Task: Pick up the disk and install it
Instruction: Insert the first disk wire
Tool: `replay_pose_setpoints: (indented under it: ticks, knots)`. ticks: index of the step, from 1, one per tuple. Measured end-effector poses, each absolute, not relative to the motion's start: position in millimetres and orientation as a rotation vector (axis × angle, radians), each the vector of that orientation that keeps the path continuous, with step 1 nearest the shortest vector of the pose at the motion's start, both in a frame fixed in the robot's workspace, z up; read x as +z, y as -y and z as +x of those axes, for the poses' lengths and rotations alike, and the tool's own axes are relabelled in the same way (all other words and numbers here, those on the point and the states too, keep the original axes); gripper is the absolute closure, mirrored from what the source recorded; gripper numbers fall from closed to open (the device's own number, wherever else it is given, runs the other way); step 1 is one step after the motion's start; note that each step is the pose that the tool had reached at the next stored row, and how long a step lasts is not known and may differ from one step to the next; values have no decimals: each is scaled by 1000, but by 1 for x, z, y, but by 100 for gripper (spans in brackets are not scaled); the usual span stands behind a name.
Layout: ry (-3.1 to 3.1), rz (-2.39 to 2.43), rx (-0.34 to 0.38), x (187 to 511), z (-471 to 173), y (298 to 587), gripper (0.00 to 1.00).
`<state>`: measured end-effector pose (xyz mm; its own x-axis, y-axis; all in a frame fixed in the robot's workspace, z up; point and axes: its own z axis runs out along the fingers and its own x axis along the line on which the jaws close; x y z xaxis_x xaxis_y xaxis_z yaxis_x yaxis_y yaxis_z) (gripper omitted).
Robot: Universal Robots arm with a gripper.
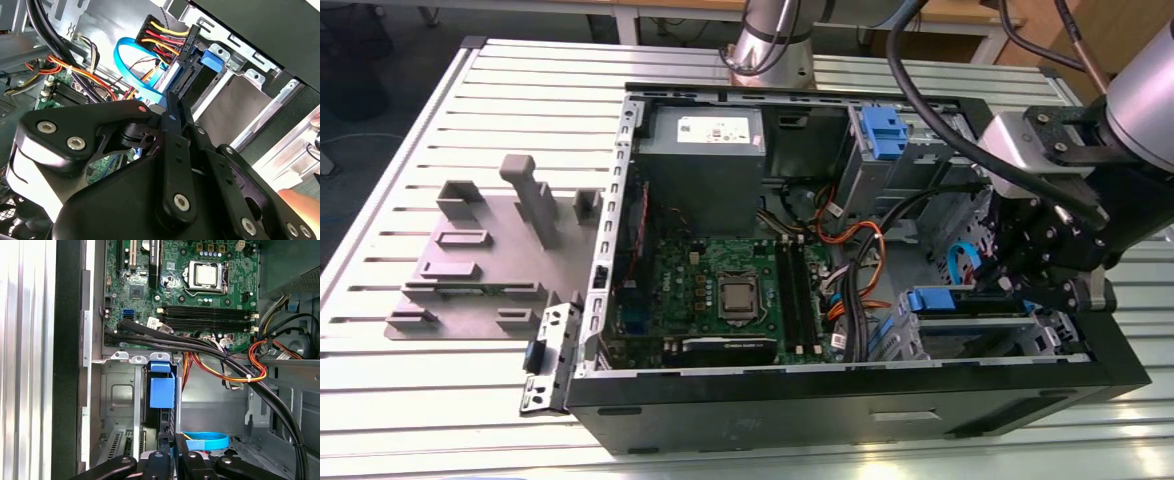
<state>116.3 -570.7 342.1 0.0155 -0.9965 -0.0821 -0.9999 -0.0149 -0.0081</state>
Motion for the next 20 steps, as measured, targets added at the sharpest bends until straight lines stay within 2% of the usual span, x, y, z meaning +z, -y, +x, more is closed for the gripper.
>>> replay_pose_setpoints:
  ticks: [20]
  knots:
    - [-2128, -2220, 82, 337, 116, 571, 84]
